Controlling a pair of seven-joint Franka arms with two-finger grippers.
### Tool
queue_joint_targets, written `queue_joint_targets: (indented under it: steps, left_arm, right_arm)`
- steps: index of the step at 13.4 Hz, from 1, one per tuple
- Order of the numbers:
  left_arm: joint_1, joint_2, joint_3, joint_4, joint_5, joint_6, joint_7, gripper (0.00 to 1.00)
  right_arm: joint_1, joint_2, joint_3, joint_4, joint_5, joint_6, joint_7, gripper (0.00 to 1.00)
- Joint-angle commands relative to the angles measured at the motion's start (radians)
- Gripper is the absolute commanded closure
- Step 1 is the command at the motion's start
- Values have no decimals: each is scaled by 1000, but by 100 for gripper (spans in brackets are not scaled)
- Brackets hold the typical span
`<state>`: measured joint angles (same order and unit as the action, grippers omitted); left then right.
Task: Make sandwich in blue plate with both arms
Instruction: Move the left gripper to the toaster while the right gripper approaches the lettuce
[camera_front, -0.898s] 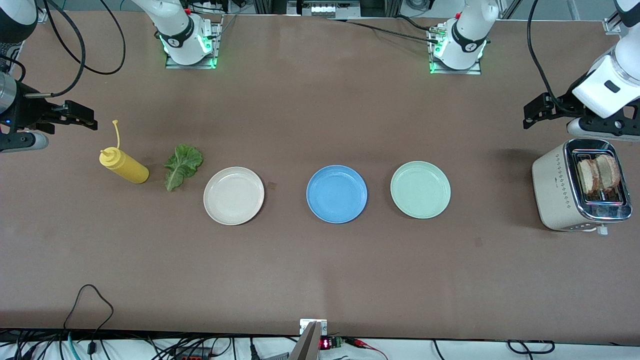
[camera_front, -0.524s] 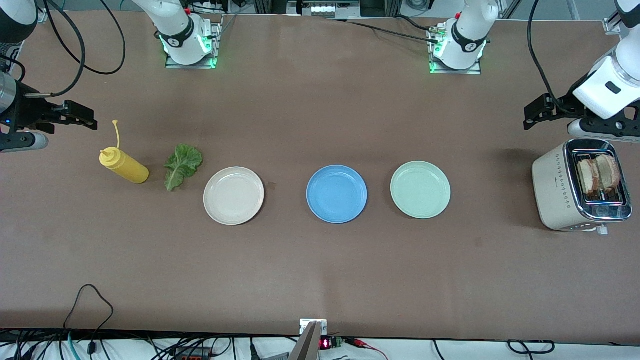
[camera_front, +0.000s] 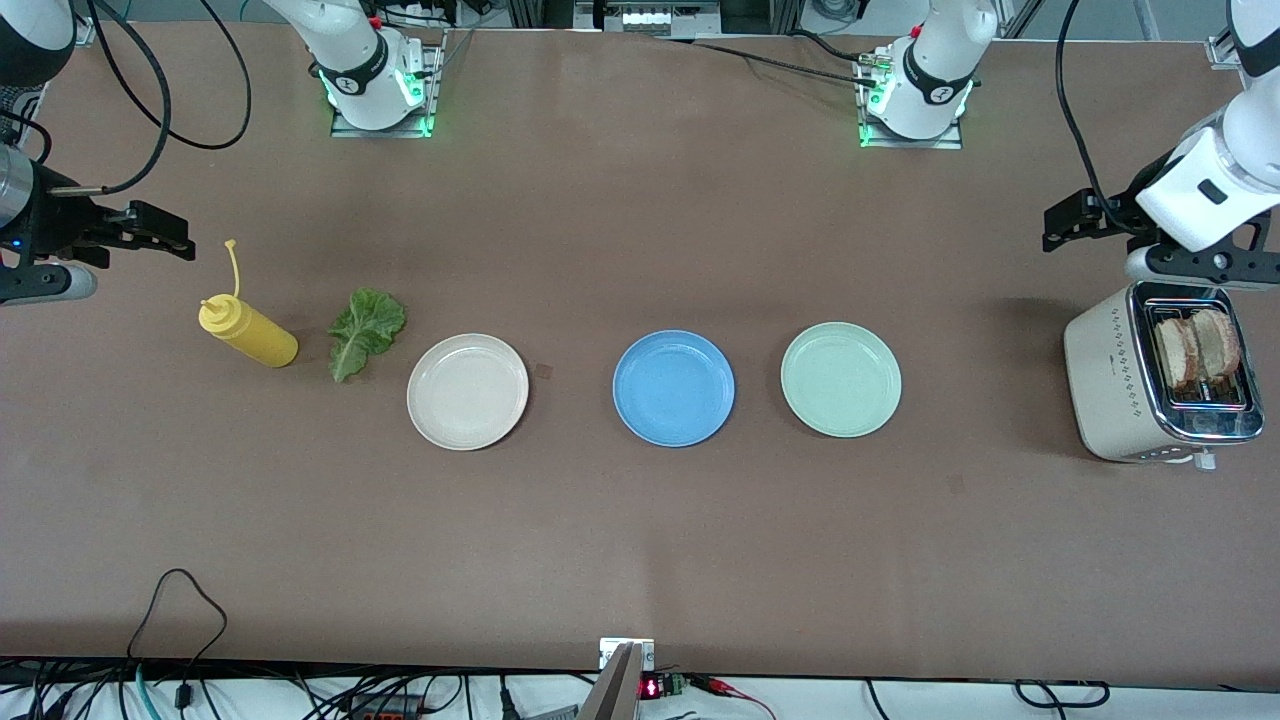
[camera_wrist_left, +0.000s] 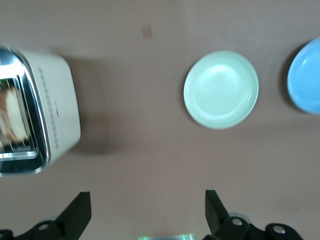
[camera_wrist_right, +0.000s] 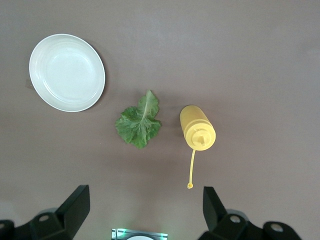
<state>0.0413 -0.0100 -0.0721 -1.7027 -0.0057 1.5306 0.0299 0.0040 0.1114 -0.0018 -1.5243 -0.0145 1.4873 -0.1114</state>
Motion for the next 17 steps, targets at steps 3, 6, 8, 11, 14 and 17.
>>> queue_joint_targets:
  steps: [3, 6, 8, 11, 14, 17]
  left_arm:
    - [66, 67, -2, 37, 47, -90, 18, 0]
    - [91, 126, -2, 55, 194, -66, 42, 0]
    - [95, 163, -2, 58, 251, 17, 149, 0]
    - [184, 203, -2, 44, 276, 237, 312, 4]
    - [271, 234, -3, -47, 266, 425, 328, 7]
    - [334, 232, -6, -136, 262, 510, 331, 22]
  right_arm:
    - [-2, 11, 2, 13, 11, -2, 1, 0]
    - [14, 34, 3, 10, 5, -19, 1, 0]
    - [21, 57, 3, 7, 2, -68, 4, 0]
    - [19, 76, 3, 7, 1, -90, -7, 0]
    - [24, 76, 3, 6, -7, -90, -5, 0]
    - [24, 76, 3, -3, -7, -102, 7, 0]
